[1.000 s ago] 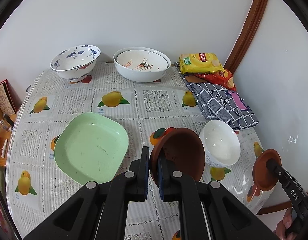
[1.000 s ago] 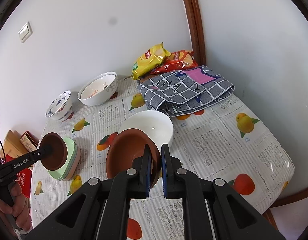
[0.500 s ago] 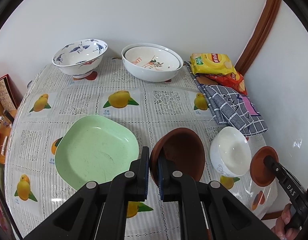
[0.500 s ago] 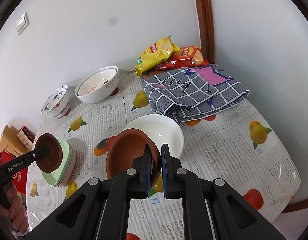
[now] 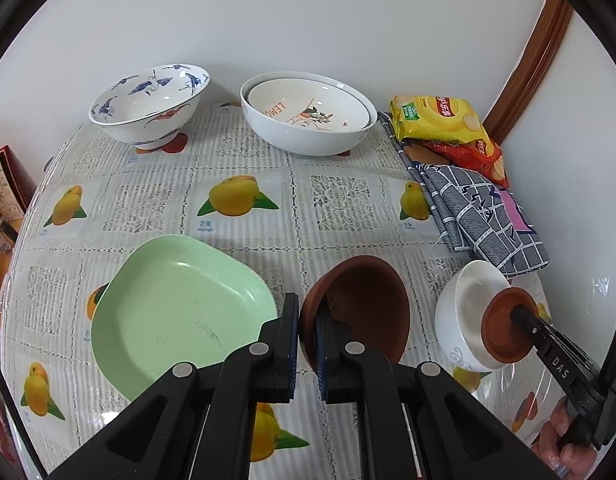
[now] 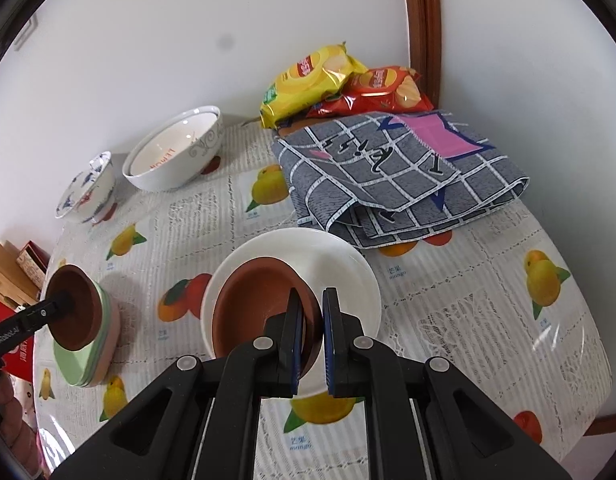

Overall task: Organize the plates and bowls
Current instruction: 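Lower the terracotta bowl into the white bowl and open the right gripper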

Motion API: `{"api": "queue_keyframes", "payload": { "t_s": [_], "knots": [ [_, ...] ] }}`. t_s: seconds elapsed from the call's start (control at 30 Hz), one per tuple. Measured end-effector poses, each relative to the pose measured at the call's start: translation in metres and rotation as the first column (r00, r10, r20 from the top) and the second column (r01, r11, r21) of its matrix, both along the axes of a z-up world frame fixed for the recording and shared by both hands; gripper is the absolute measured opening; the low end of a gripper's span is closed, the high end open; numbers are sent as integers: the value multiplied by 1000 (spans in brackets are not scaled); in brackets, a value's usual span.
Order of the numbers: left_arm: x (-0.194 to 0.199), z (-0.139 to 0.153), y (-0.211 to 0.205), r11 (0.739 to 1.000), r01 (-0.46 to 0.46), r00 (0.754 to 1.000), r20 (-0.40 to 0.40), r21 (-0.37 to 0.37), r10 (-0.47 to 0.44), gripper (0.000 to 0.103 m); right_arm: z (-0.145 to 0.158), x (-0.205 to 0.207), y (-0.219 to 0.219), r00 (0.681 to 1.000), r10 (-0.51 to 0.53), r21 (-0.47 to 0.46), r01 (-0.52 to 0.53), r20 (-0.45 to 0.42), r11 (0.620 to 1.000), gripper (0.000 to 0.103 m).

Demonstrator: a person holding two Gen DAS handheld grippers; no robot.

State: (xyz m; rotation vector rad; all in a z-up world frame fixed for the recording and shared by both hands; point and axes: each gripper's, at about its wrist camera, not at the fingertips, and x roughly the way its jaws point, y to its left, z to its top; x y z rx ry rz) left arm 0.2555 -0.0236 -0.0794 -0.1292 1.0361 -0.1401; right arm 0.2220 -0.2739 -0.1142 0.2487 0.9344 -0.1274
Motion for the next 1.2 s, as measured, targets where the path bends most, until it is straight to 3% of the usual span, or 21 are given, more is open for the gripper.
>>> {"api": "queue_keyframes", "payload": {
  "t_s": [0.83,1.2],
  "knots": [
    [19,-17,-14,999,37,999,-26,0,-37,8,-37,34,8,994,30,-80,-39,-107,996,10],
    [22,-18,-14,999,39,999,-28,-2,-39,8,-46,42,14,988,26,-172,-52,-151,984,11]
  ]
}}
